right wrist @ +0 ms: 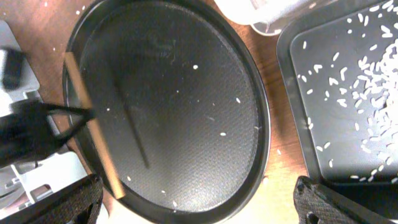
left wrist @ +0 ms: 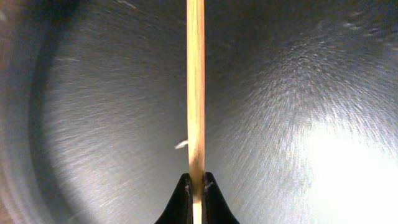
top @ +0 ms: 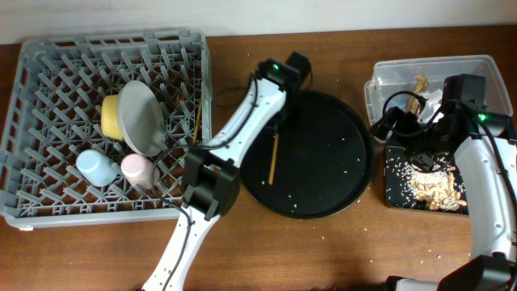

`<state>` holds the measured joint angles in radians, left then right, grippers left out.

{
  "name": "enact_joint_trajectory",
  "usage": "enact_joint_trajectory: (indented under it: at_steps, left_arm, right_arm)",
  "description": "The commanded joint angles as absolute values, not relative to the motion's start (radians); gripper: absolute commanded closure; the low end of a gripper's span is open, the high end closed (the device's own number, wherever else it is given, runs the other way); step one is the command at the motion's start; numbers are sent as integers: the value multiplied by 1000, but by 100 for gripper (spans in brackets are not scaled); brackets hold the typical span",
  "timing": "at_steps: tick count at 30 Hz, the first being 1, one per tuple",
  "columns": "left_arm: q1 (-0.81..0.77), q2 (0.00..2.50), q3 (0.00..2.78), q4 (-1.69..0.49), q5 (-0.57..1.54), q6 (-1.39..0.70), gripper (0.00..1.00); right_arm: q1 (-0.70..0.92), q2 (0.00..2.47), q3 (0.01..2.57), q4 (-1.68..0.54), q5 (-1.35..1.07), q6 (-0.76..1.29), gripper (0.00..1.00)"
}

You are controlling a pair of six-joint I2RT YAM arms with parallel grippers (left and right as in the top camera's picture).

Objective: Sort waste into correct bins and load items into the dishwasher rack

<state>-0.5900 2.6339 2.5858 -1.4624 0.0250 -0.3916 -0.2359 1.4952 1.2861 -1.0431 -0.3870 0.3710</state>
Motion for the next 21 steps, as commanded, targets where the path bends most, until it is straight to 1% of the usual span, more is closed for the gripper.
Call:
enact_joint_trajectory:
  at_steps: [1, 2, 3, 4, 5, 7, 8, 10, 12, 13, 14, 16, 21]
  left_arm:
    - [-514, 2435, 2765, -1610, -161, -266, 100]
    - [-487, 2392, 2780, -1641, -231, -262, 100]
    - [-424, 2343, 2780, -1673, -329, -255, 100]
    - [-383, 2341, 2780, -1686, -340, -233, 100]
    - [-312, 2351, 2748, -1679, -318, -224, 100]
    - [-250, 2357, 2665, -1629, -298, -217, 100]
    - [-229, 2357, 2615, -1589, -268, -186, 100]
    - [-205, 2357, 2492, -1486, -115, -32, 100]
    - [-208, 2357, 2408, -1437, -87, -38, 99]
    - [-208, 2357, 2403, -1436, -85, -137, 97]
    - [-209, 2357, 2403, -1431, -86, -165, 93]
    - [-209, 2357, 2403, -1433, -85, -176, 78]
    - [-209, 2297, 2489, -1549, -67, -174, 77]
  right_arm:
    - [-234, 1486, 1294, -1045, -389, 379, 1]
    - [-234, 1486, 1294, -1045, -389, 379, 2]
    - [-234, 1486, 1294, -1044, -389, 379, 2]
    - [-234, 1486, 1294, -1044, -389, 379, 2]
    - [-234, 1486, 1294, -1044, -389, 379, 2]
    - [-234, 1486, 1294, -1044, -389, 379, 2]
    - [-234, 1486, 1294, -1044, -389, 379, 2]
    - [-234, 1486, 1294, -1044, -389, 379, 1]
    - [-234, 1486, 1294, -1044, -389, 379, 2]
    - [-234, 1486, 1294, -1044, -390, 379, 1]
    - [-234, 1486, 1294, -1045, -390, 379, 2]
    - [-234, 1486, 1294, -1051, -389, 379, 2]
    - [-234, 1486, 1294, -1058, -389, 379, 1]
